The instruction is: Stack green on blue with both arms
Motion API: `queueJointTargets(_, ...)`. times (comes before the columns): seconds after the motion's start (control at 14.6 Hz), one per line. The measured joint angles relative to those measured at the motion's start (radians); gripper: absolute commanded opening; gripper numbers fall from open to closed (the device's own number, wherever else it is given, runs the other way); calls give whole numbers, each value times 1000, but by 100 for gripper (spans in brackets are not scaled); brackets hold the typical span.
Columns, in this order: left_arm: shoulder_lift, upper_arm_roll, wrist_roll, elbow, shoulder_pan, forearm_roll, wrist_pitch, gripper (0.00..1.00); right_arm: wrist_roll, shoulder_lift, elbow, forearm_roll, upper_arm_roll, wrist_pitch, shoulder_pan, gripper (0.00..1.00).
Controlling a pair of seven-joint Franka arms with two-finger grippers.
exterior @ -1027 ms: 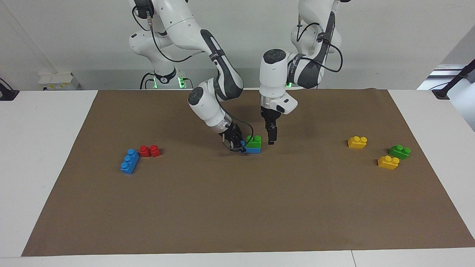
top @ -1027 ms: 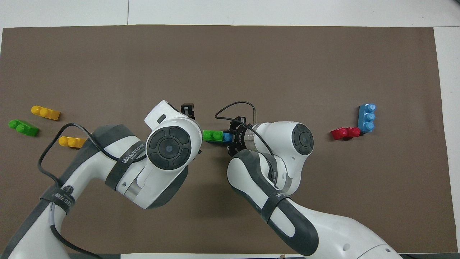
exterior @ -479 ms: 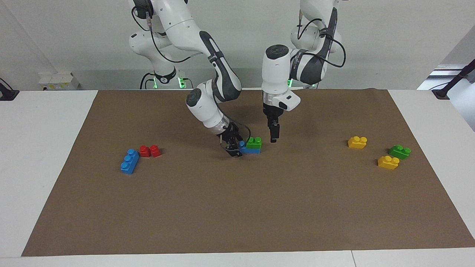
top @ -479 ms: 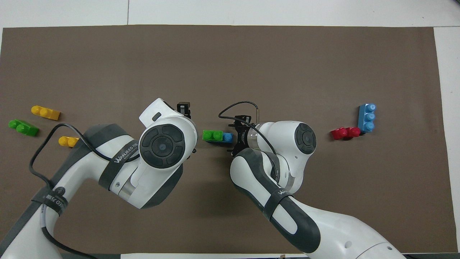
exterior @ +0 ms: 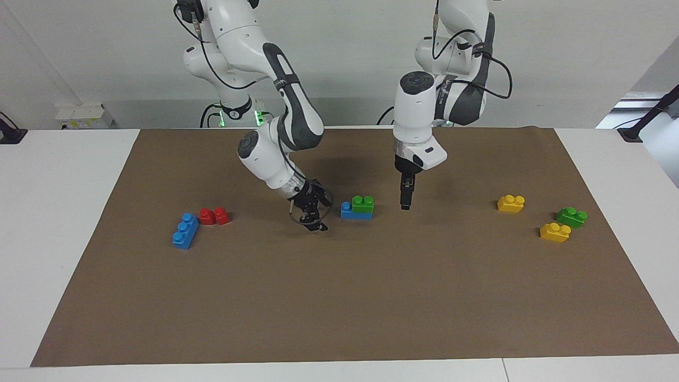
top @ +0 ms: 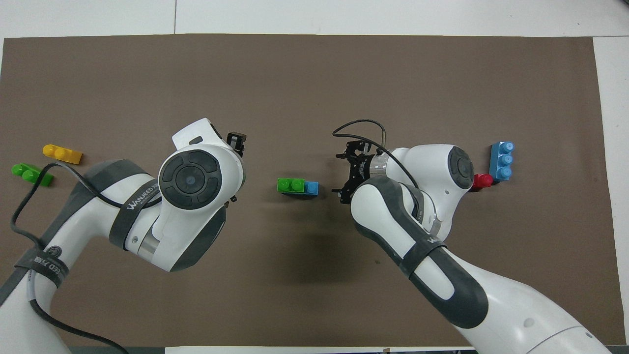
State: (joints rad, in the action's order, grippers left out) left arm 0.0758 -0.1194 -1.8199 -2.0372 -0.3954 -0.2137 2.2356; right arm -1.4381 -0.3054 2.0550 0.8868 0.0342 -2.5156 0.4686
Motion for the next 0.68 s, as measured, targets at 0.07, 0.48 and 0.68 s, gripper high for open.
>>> queueJointTargets(0.07,0,0,53,0,14,1,-3,100,40,15,0,-7,2,35,-24,100)
queueJointTargets(0.48,0,3,375,0,115,23,-23,100,238,100,-22,-228,5,249,-169,100)
queueJointTargets(0.68,0,4,515,1,157,41,-38,100,415,141,-31,-268,6,366,-255,100)
